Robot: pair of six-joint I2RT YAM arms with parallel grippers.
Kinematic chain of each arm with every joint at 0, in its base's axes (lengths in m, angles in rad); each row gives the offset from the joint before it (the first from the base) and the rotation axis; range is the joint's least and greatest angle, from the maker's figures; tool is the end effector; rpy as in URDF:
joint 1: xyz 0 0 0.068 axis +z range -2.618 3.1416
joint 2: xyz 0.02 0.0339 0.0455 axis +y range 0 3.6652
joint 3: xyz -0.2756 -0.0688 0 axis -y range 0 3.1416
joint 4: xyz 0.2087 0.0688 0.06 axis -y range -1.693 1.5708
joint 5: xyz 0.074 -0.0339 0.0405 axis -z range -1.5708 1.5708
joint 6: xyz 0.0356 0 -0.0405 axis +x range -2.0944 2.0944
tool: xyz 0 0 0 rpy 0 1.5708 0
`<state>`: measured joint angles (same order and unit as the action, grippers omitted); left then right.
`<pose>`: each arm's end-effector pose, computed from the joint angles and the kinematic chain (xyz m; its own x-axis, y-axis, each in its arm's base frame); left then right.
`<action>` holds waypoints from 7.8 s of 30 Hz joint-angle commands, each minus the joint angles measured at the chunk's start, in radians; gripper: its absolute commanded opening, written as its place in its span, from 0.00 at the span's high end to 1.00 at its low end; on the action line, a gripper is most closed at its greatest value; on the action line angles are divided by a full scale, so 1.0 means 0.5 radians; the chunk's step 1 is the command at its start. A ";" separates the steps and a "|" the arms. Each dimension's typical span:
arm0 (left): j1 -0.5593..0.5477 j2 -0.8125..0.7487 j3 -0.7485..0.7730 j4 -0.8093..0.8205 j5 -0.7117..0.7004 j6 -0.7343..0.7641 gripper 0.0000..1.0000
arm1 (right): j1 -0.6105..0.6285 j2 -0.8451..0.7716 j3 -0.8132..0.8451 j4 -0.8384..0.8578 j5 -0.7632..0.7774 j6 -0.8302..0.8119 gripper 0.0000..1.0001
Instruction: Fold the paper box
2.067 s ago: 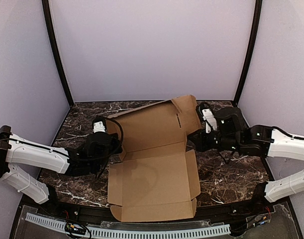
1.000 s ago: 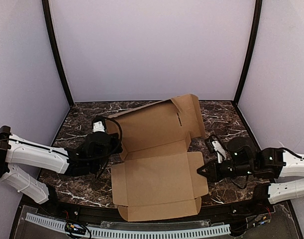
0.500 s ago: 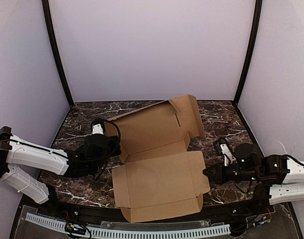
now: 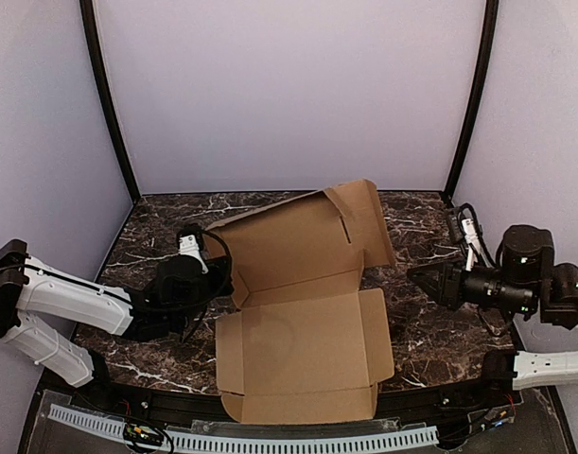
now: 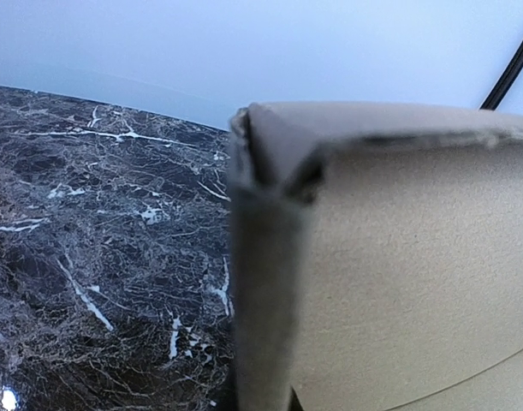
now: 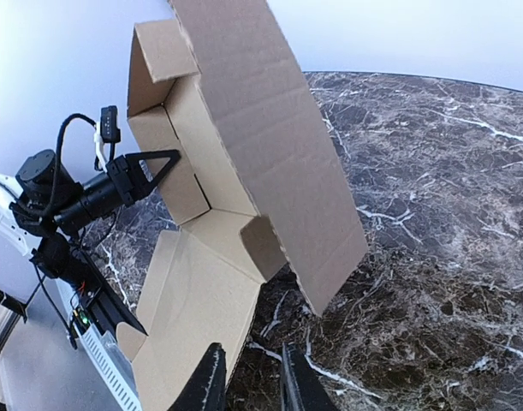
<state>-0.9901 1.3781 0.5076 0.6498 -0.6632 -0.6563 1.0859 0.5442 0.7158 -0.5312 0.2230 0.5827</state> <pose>0.1539 -0.1946 0.2407 -0.2961 -0.4253 -0.8553 0.1876 0.8521 -0.4886 0.0449 0.0683 0.3127 -0.5587 0.0910 -0.8244 -0.5496 0.7038 0.4501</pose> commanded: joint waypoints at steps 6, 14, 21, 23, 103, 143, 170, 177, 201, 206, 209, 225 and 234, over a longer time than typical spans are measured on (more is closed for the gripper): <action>0.012 -0.198 -0.107 0.137 0.297 0.239 0.99 | 0.007 0.052 0.372 -0.258 0.236 -0.398 0.53; 0.021 -0.429 -0.207 0.124 0.579 0.364 0.99 | 0.010 0.185 0.574 -0.256 -0.114 -0.636 0.43; 0.042 -0.604 -0.267 0.136 0.840 0.419 0.99 | 0.009 0.267 0.611 -0.134 -0.541 -0.764 0.39; 0.042 -0.638 -0.268 0.119 0.860 0.420 0.99 | 0.008 0.292 0.612 -0.101 -0.612 -0.776 0.38; -0.119 -0.038 -0.021 0.248 -0.254 0.679 0.99 | 0.099 1.696 0.455 0.852 1.032 -0.346 0.59; -0.307 -0.007 -0.175 0.542 -0.399 0.964 0.64 | -0.026 1.697 0.175 1.457 1.021 -0.492 1.00; -0.297 -0.885 0.678 -1.244 0.732 1.648 0.43 | -0.440 2.479 -0.293 3.580 -0.731 -1.469 1.00; 0.037 -0.374 1.032 -1.234 1.313 1.420 0.73 | -0.454 2.550 -0.141 3.410 -0.899 -1.413 1.00; 0.184 0.505 1.481 -1.251 1.700 1.202 0.99 | -0.475 2.723 -0.097 3.451 -0.772 -1.328 1.00; 0.187 0.561 1.462 -1.234 1.712 1.171 0.99 | -0.475 2.722 -0.124 3.478 -0.769 -1.325 1.00; 0.186 0.584 1.463 -1.253 1.695 1.164 0.99 | -0.475 2.719 -0.139 3.492 -0.758 -1.322 0.96; 0.180 0.679 1.501 -1.393 1.665 1.172 0.99 | -0.478 2.681 -0.223 3.552 -0.718 -1.305 0.66; 0.170 0.738 1.556 -1.440 1.677 1.183 0.99 | -0.478 2.708 -0.285 3.615 -0.590 -1.302 0.92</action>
<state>-0.9012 1.7119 1.2678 0.0269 0.1749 -0.0643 0.8497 1.8931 0.5858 1.2331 -0.1112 -0.0700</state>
